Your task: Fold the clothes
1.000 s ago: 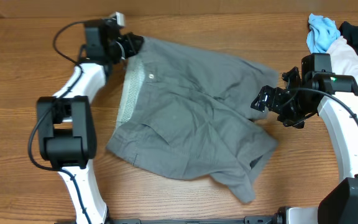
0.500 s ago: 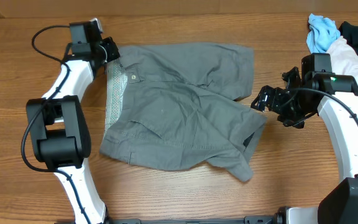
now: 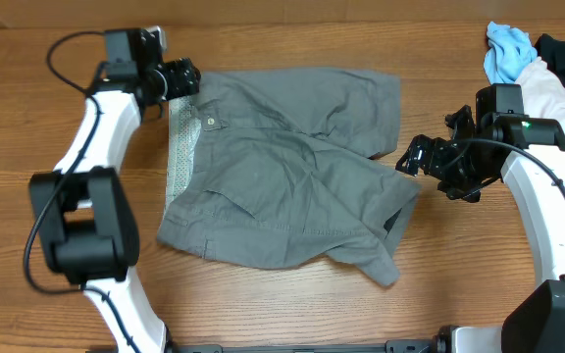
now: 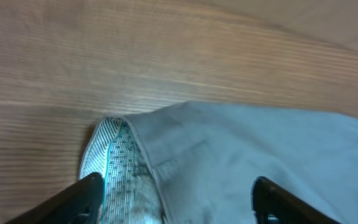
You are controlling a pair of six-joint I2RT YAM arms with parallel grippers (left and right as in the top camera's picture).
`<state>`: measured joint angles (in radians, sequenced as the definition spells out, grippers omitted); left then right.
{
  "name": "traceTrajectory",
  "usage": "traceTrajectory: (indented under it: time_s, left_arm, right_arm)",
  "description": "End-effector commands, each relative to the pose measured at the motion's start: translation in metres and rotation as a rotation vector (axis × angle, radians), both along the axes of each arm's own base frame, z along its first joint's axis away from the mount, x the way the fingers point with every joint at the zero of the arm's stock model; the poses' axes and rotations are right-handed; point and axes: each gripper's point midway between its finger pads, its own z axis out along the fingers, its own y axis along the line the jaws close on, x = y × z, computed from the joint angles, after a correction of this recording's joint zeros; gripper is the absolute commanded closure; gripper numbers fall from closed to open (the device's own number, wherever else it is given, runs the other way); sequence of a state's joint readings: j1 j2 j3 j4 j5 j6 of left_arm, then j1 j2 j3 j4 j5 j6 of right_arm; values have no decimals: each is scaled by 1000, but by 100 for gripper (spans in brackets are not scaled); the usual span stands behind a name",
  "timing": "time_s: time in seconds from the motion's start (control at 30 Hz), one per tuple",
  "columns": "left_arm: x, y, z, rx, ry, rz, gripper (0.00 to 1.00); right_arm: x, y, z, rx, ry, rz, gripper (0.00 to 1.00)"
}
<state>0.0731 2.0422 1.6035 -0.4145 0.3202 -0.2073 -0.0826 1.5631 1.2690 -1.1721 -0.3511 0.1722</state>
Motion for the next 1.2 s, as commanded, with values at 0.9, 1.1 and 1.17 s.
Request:
traceTrajectory:
  time_s: [0.9,1.1,1.17]
  left_arm:
    - [28,-18,-92,140,37,-68,73]
    - [30,-42,8,19,-97,-141,53]
    - [15,-45,32,10,-84,-150,48]
  right_arm:
    - [3,1,6,-4,-22,1,0]
    - [3,1,6,-4,-22,1,0]
    - [3,1,6,-4,-22,1,0]
